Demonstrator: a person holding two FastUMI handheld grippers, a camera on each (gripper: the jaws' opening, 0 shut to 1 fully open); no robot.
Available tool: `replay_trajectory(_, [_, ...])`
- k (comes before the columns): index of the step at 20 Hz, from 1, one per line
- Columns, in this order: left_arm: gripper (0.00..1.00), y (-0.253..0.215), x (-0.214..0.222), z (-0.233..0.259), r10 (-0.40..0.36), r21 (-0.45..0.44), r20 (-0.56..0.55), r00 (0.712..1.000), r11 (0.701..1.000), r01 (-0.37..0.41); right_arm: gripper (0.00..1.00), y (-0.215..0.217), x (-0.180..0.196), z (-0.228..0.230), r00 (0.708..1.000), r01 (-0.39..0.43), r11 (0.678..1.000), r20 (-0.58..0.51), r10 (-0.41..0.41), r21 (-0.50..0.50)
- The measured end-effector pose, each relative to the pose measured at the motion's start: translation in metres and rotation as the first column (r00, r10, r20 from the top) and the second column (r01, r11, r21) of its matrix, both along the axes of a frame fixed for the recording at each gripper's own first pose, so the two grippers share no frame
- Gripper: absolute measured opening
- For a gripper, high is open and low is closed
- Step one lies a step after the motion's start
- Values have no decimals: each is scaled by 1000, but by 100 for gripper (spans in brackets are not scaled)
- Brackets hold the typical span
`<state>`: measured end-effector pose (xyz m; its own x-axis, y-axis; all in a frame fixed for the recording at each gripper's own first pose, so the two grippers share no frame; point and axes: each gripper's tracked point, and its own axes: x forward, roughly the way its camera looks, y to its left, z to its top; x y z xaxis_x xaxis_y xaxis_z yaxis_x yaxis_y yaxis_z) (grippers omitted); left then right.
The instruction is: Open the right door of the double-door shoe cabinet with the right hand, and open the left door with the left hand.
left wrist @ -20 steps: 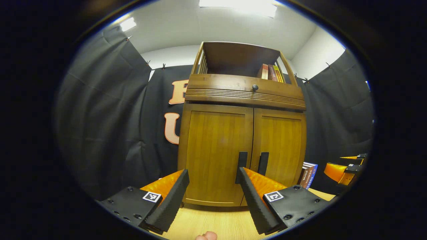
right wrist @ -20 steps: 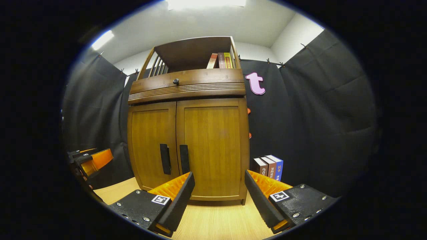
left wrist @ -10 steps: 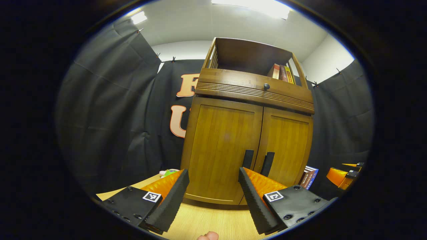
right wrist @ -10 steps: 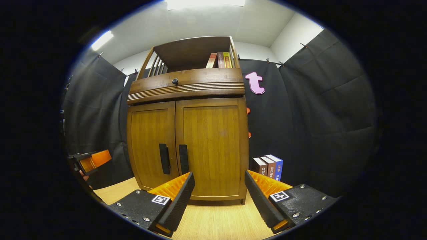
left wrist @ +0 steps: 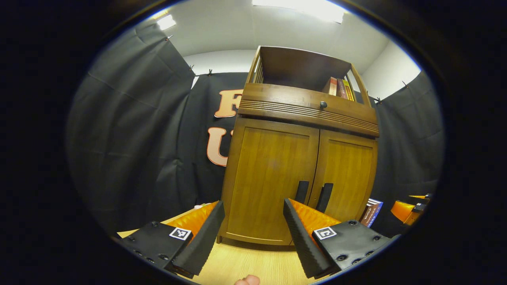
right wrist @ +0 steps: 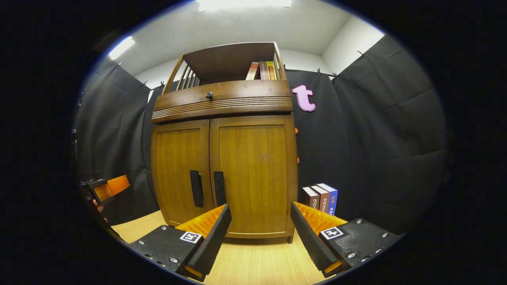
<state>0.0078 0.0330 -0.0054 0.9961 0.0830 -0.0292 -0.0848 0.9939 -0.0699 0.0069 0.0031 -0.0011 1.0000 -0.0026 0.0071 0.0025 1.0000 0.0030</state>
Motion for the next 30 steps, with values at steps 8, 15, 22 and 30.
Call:
replay_trajectory(8, [99,7,2,-2,7,3,-6,1000,1000,-7,93,16,33,8,999,-35,999,3,35,25])
replay_trajectory(15, [99,17,-5,4,23,9,0,1000,1000,-23,93,68,124,8,989,-150,988,-4,150,45])
replay_trajectory(22, [99,40,-17,15,74,50,19,997,996,-75,93,107,197,-38,981,-166,985,-95,169,45])
replay_trajectory(30, [94,48,-17,22,101,77,40,994,992,-104,94,109,238,-74,983,-124,991,-139,117,-41])
